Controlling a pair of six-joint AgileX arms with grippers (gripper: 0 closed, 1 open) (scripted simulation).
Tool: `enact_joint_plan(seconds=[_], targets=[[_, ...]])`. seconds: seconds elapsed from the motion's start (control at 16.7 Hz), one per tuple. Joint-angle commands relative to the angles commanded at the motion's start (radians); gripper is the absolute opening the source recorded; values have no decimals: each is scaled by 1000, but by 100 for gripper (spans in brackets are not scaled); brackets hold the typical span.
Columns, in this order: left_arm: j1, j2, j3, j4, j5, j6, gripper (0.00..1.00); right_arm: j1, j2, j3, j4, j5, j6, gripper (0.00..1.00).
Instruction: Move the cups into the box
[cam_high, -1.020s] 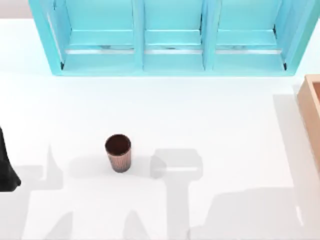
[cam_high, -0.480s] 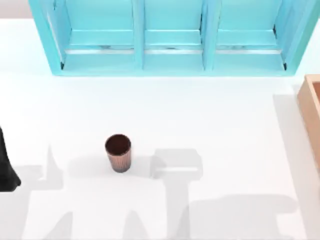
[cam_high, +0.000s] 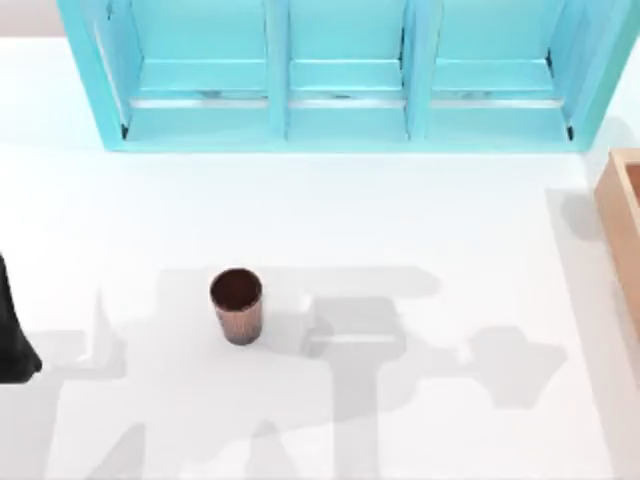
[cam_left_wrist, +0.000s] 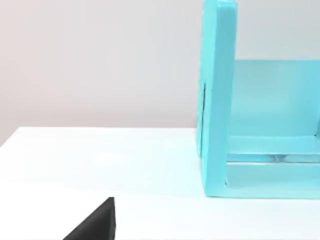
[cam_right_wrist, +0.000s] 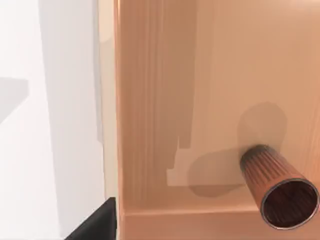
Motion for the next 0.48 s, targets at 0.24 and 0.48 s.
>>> enact_joint_plan(seconds=[0.24, 0.48], targets=[[0, 0, 0, 0, 0, 0, 100, 406, 299, 362, -35, 56, 378, 100], [0, 0, 0, 0, 0, 0, 100, 742, 578, 691, -57, 106, 702, 100]])
